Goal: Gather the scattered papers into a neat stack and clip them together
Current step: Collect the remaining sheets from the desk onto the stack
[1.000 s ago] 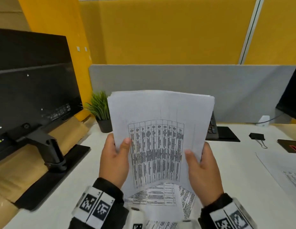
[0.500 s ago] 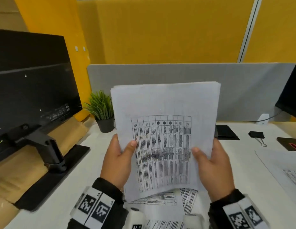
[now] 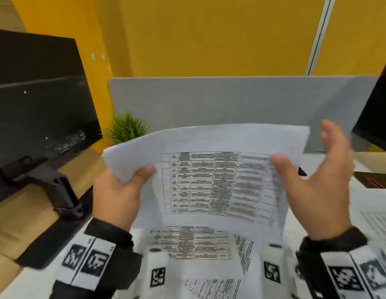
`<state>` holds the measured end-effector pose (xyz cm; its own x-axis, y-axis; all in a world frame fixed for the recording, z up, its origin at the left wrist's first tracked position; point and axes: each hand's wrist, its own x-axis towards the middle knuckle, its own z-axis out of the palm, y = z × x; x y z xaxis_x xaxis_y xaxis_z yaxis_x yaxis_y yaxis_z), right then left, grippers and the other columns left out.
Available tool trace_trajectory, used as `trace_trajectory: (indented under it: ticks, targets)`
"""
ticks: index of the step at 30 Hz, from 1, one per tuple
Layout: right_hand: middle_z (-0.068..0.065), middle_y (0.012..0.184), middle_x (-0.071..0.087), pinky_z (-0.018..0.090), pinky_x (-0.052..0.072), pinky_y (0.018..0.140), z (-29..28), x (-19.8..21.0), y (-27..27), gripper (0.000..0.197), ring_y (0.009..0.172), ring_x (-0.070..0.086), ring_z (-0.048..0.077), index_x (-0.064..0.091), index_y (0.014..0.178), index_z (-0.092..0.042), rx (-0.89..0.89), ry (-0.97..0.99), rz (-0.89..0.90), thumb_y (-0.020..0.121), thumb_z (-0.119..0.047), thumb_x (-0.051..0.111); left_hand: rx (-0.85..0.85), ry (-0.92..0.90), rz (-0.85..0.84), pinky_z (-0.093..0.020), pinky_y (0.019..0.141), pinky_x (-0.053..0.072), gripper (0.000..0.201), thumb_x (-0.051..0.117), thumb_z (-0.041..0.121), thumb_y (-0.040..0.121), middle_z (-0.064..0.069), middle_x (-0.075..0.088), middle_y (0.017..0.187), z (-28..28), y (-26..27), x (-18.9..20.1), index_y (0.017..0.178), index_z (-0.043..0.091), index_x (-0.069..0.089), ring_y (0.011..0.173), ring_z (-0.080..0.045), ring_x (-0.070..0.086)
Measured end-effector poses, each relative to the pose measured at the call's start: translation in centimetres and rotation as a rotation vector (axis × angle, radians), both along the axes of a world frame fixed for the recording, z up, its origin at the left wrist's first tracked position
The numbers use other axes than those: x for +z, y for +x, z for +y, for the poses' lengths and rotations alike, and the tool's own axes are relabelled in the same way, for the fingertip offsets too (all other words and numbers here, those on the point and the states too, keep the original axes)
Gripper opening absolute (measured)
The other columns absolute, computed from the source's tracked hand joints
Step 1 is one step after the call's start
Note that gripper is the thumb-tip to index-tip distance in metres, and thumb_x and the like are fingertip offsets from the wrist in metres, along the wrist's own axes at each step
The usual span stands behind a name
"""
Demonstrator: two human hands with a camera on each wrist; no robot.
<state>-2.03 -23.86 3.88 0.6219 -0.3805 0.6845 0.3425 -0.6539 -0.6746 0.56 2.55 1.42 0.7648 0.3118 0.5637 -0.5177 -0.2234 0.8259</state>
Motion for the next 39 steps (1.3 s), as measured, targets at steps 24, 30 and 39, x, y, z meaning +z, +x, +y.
trace_trajectory:
  ticks: [24, 30, 39]
  targets:
    - [-0.011, 0.111, 0.064, 0.037, 0.052, 0.085, 1.7, -5.8, -1.2, 0.028, 0.103, 0.061, 0.012, 0.046, 0.115, -0.028, 0.427, 0.488, 0.397, 0.093, -0.010, 0.048, -0.095, -0.132, 0.230, -0.049, 0.093, 0.049, 0.042, 0.061, 0.023, 0.084, -0.005, 0.065, 0.117, -1.6, -1.4, -3.8, 0.124, 0.013, 0.051, 0.107, -0.020, 0.062]
    - [-0.012, 0.108, 0.066, 0.027, 0.050, 0.074, 0.9, -4.0, -1.2, 0.037, 0.097, 0.064, 0.006, 0.050, 0.111, -0.033, 0.485, 0.561, 0.318, 0.091, -0.003, 0.047, -0.093, -0.201, 0.161, -0.037, 0.088, 0.051, 0.044, 0.068, 0.028, 0.079, 0.002, 0.064, 0.116, -1.4, -1.1, -2.5, 0.120, 0.021, 0.050, 0.106, -0.014, 0.062]
    - [-0.012, 0.109, 0.067, 0.022, 0.051, 0.071, 1.0, -4.7, -1.2, 0.037, 0.095, 0.065, 0.004, 0.050, 0.119, -0.026, 0.475, 0.562, 0.407, 0.091, -0.002, 0.044, -0.099, -0.175, 0.250, -0.042, 0.090, 0.050, 0.021, 0.063, 0.022, 0.084, 0.002, 0.068, 0.109, -2.1, -1.1, -3.6, 0.103, 0.028, 0.062, 0.101, -0.019, 0.064]
